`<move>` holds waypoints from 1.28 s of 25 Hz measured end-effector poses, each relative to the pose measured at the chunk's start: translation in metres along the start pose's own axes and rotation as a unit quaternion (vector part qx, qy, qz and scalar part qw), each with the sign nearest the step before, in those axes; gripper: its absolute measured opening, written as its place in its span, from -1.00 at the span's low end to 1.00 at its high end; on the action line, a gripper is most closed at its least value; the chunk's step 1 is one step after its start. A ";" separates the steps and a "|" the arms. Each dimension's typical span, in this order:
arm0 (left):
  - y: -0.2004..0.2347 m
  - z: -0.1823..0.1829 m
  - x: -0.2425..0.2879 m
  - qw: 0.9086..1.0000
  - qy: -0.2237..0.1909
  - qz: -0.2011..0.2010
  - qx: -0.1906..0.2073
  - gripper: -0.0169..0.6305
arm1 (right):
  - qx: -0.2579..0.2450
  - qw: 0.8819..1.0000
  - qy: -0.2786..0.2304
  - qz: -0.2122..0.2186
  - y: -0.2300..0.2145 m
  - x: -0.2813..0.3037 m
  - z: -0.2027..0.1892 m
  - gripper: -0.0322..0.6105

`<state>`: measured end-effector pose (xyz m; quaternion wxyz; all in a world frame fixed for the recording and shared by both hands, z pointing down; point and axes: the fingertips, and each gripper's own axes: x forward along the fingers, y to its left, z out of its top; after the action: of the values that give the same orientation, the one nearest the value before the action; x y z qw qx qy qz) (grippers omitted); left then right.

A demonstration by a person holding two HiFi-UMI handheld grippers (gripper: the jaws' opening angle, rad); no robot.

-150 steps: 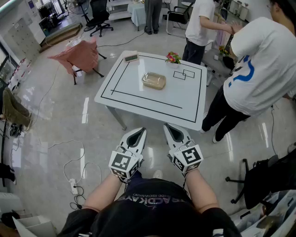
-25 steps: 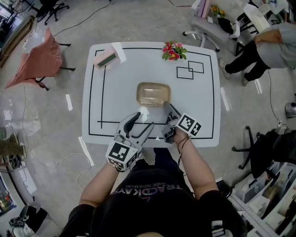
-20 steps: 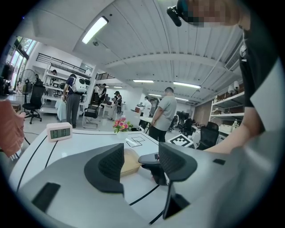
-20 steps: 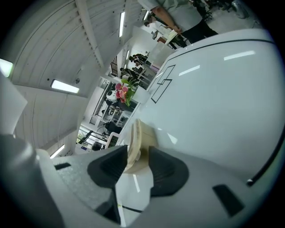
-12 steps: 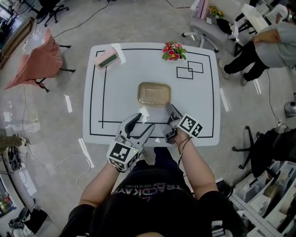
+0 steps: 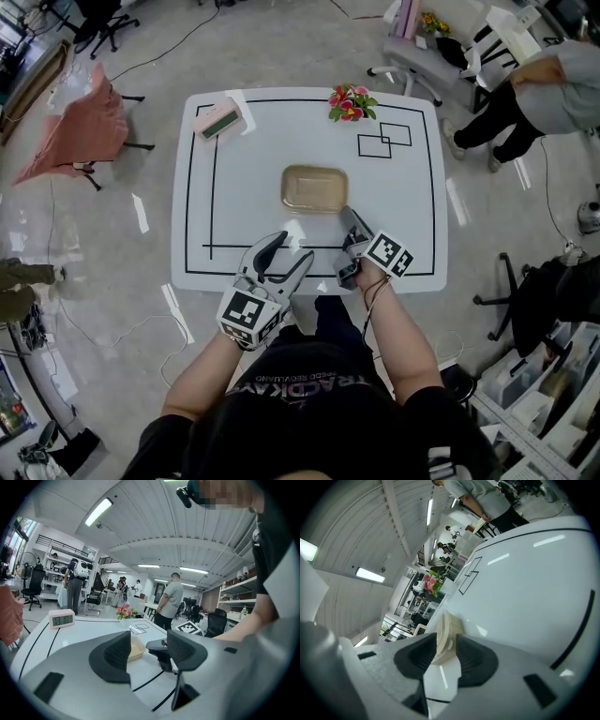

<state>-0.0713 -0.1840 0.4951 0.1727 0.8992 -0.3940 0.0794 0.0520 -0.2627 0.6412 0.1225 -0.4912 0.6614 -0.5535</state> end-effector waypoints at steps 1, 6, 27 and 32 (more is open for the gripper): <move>-0.001 -0.001 0.000 1.000 0.001 0.000 0.000 -0.20 | 0.002 1.000 0.001 -0.001 -0.001 0.001 -0.001 -0.54; 0.000 -0.002 0.000 1.000 0.003 0.001 -0.002 -0.19 | 0.007 1.000 0.010 -0.005 -0.003 0.008 -0.004 -0.53; -0.005 0.002 -0.001 1.000 -0.004 -0.004 -0.001 -0.20 | -0.072 0.997 -0.010 0.013 0.024 -0.012 0.013 -0.72; -0.003 0.005 -0.007 1.000 -0.010 0.002 0.001 -0.22 | -0.183 0.982 -0.021 0.039 0.059 -0.025 0.020 -0.75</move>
<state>-0.0735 -0.1786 0.4880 0.1680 0.8993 -0.3975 0.0709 0.0479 -0.2608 0.5738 0.0661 -0.4909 0.7674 -0.4071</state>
